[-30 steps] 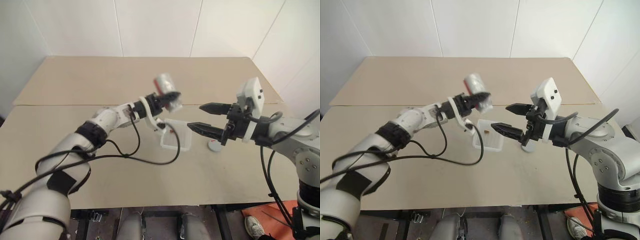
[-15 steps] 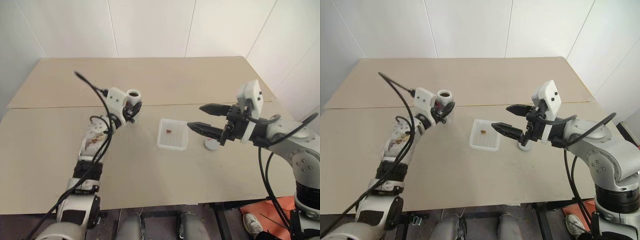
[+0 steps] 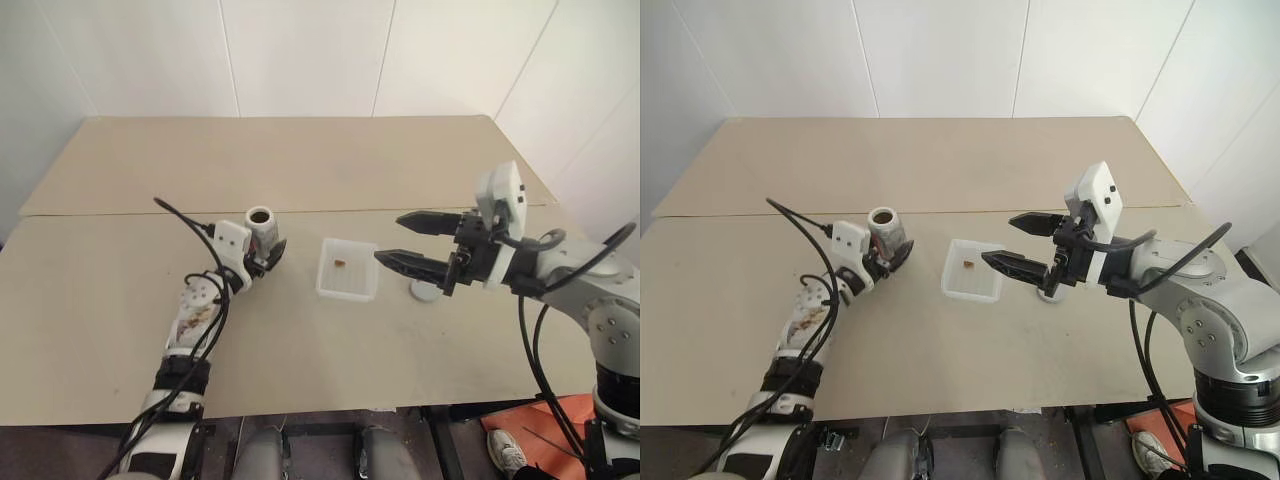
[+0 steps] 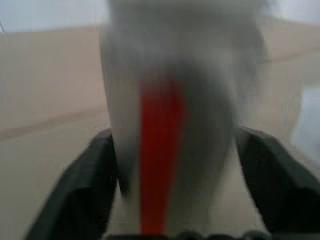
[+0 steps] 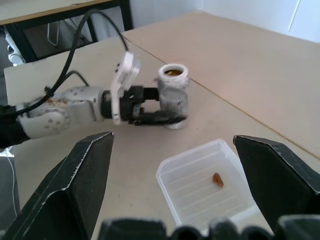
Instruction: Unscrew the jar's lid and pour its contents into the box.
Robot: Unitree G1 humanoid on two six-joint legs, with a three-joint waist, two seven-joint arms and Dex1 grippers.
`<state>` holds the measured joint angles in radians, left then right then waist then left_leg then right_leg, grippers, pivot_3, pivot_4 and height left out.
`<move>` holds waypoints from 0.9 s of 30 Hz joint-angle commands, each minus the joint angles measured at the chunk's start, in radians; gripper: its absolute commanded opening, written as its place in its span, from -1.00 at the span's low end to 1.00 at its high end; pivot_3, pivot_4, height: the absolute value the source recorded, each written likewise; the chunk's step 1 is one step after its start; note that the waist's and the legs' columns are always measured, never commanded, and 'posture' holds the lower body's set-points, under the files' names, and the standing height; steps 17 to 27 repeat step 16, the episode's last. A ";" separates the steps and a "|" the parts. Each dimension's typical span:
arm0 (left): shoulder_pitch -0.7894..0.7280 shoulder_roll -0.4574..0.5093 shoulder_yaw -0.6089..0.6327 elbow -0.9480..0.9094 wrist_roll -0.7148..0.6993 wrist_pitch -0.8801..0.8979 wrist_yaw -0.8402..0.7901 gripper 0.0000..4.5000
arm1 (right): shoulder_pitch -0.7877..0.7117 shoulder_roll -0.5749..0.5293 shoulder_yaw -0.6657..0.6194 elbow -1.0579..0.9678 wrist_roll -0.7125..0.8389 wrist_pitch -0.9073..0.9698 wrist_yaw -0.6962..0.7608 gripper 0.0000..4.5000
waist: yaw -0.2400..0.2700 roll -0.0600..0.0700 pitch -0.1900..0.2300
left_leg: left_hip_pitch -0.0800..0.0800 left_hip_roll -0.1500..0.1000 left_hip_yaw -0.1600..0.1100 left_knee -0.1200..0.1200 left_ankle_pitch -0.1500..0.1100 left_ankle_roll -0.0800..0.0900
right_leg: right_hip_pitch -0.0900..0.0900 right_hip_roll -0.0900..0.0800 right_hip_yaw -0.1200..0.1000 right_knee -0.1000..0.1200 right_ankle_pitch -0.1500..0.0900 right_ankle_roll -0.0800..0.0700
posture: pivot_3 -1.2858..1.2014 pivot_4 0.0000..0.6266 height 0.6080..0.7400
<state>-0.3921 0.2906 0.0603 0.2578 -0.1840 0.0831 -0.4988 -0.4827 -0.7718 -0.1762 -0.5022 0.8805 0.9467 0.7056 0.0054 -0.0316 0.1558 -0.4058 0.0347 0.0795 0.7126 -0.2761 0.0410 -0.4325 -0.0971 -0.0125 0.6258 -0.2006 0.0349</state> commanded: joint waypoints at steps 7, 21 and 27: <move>0.343 0.228 0.132 -0.593 -0.123 0.213 -0.092 0.83 | 0.115 -0.095 -0.072 0.048 -0.052 -0.108 0.129 1.00 | 0.000 0.000 0.000 | 0.001 0.001 0.000 0.000 -0.001 0.001 | 0.000 -0.001 0.001 -0.002 0.000 0.000 | 0.03 -0.52 1.00; 0.536 0.481 0.380 -0.566 -0.331 0.057 -0.531 0.83 | 0.310 -0.090 -0.092 0.191 -0.215 -0.416 0.299 1.00 | 0.006 0.001 0.000 | 0.010 0.001 0.003 -0.001 -0.001 0.000 | 0.006 -0.001 0.001 -0.003 -0.004 -0.006 | 0.03 -0.52 1.00; 0.536 0.481 0.380 -0.566 -0.331 0.057 -0.531 0.83 | 0.310 -0.090 -0.092 0.191 -0.215 -0.416 0.299 1.00 | 0.006 0.001 0.000 | 0.010 0.001 0.003 -0.001 -0.001 0.000 | 0.006 -0.001 0.001 -0.003 -0.004 -0.006 | 0.03 -0.52 1.00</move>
